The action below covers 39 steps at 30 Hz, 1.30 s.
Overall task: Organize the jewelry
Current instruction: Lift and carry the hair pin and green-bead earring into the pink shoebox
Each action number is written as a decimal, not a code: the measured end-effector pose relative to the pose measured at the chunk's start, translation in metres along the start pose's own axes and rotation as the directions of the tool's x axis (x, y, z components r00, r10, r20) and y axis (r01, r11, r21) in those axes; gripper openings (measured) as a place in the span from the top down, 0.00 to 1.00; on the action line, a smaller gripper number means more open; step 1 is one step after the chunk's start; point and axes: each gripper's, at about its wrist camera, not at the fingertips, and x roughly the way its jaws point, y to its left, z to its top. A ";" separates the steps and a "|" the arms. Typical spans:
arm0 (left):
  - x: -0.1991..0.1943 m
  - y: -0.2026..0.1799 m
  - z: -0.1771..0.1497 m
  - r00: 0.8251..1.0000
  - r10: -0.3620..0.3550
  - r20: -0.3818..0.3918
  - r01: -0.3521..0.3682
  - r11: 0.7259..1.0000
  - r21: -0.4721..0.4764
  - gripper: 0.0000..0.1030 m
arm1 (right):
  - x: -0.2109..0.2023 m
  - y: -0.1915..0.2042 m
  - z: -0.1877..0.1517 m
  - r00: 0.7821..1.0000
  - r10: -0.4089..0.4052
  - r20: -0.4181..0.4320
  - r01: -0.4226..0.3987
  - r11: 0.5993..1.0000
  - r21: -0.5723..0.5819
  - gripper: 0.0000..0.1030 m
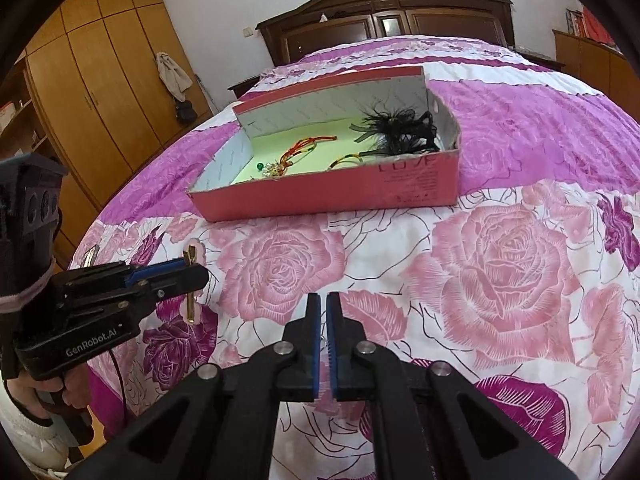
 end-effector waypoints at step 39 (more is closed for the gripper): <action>-0.002 0.008 0.003 0.997 0.066 0.041 -0.064 0.996 -0.060 0.93 | 0.004 0.008 0.003 0.997 -0.028 0.066 0.031 0.998 -0.046 0.89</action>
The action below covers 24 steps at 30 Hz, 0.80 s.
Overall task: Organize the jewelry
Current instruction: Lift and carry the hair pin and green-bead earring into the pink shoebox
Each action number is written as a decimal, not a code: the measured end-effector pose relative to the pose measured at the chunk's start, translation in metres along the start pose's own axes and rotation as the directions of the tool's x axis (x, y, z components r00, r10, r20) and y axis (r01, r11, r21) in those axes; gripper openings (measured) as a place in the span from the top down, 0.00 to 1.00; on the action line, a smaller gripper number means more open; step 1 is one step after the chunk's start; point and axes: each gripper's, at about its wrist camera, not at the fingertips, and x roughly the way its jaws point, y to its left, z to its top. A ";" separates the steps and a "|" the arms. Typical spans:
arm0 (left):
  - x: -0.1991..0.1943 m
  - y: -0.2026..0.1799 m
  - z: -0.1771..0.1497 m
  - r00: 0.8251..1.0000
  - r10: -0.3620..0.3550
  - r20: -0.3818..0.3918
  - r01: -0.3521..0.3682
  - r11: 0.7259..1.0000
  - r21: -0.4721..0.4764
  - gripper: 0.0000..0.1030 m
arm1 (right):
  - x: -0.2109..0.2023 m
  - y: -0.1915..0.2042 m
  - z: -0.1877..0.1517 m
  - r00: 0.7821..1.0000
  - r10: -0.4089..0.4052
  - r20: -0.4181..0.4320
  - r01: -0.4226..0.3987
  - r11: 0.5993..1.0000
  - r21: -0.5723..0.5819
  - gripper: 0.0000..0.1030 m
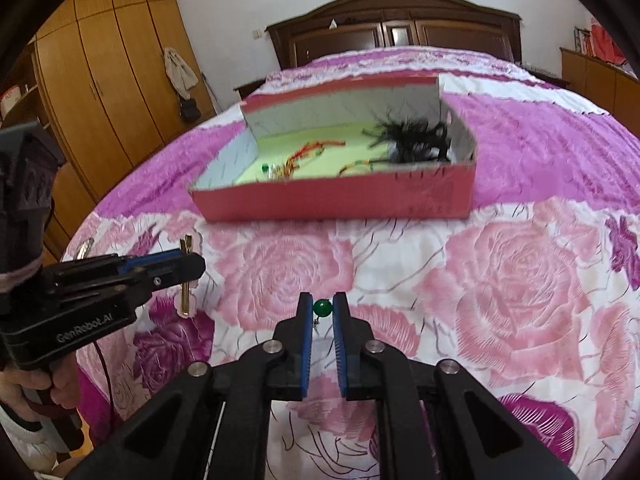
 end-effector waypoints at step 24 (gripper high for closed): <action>0.011 0.005 0.067 0.970 0.099 0.224 -0.094 0.995 -0.031 0.93 | -0.002 -0.010 0.074 0.961 -0.061 0.270 0.068 0.998 -0.018 0.89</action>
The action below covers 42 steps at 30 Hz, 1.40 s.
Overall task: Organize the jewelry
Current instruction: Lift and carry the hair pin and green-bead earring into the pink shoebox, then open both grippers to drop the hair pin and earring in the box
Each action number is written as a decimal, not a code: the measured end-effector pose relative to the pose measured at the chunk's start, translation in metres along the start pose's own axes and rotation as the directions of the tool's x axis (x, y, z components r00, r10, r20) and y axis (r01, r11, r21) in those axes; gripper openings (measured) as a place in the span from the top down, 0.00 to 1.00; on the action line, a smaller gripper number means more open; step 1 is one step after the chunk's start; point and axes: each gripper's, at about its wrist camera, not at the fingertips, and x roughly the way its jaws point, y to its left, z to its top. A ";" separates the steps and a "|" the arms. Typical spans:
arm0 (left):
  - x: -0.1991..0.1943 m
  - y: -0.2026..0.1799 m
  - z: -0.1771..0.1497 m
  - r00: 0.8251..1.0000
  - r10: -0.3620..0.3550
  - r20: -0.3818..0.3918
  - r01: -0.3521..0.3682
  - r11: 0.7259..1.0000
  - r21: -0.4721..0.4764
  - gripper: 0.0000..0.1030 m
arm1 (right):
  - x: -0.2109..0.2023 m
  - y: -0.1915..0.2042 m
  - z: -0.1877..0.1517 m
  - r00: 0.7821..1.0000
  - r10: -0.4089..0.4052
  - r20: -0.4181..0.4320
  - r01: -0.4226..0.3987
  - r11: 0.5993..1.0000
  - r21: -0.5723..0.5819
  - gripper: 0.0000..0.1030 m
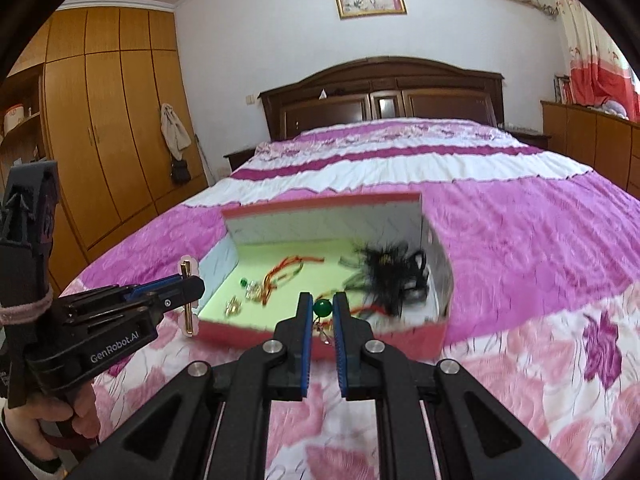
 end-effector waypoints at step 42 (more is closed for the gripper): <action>0.063 0.010 0.004 0.995 0.064 -0.077 -0.071 0.994 -0.085 0.77 | 0.056 -0.030 0.004 0.997 -0.056 -0.060 0.059 0.997 0.045 0.69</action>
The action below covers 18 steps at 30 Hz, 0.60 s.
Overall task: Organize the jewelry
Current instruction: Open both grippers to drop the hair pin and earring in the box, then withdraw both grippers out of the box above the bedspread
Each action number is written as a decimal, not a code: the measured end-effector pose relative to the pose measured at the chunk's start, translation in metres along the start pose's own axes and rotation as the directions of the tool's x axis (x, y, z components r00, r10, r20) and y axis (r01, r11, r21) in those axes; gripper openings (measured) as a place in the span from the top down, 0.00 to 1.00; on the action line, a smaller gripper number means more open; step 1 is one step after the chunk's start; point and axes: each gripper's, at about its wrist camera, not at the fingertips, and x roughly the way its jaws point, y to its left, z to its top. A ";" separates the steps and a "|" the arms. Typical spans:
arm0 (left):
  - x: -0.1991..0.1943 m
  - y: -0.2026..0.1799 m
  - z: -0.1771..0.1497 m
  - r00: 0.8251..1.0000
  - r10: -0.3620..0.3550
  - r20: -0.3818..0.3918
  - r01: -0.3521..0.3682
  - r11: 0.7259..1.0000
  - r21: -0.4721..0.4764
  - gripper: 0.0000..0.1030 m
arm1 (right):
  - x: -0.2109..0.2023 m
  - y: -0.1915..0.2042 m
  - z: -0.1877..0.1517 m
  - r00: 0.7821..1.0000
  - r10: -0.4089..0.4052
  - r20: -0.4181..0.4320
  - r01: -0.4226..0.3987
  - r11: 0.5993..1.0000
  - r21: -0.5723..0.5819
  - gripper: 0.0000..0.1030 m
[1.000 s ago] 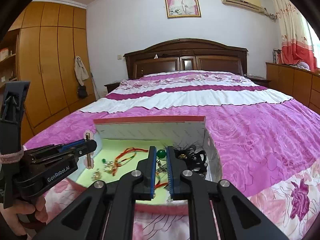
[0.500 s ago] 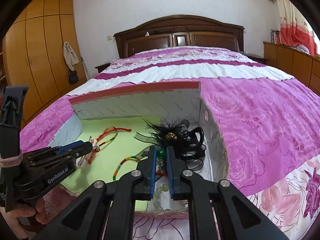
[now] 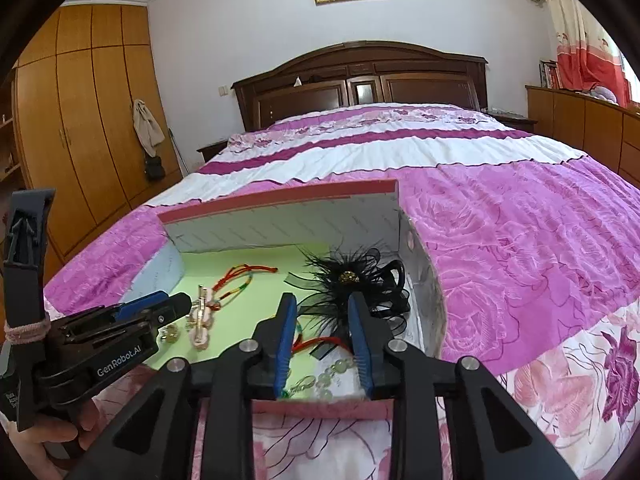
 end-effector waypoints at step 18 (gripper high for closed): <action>-0.059 0.000 -0.027 0.993 0.024 0.117 -0.025 1.000 0.008 0.51 | -0.064 0.021 -0.028 0.995 0.002 0.095 0.003 0.999 -0.052 0.45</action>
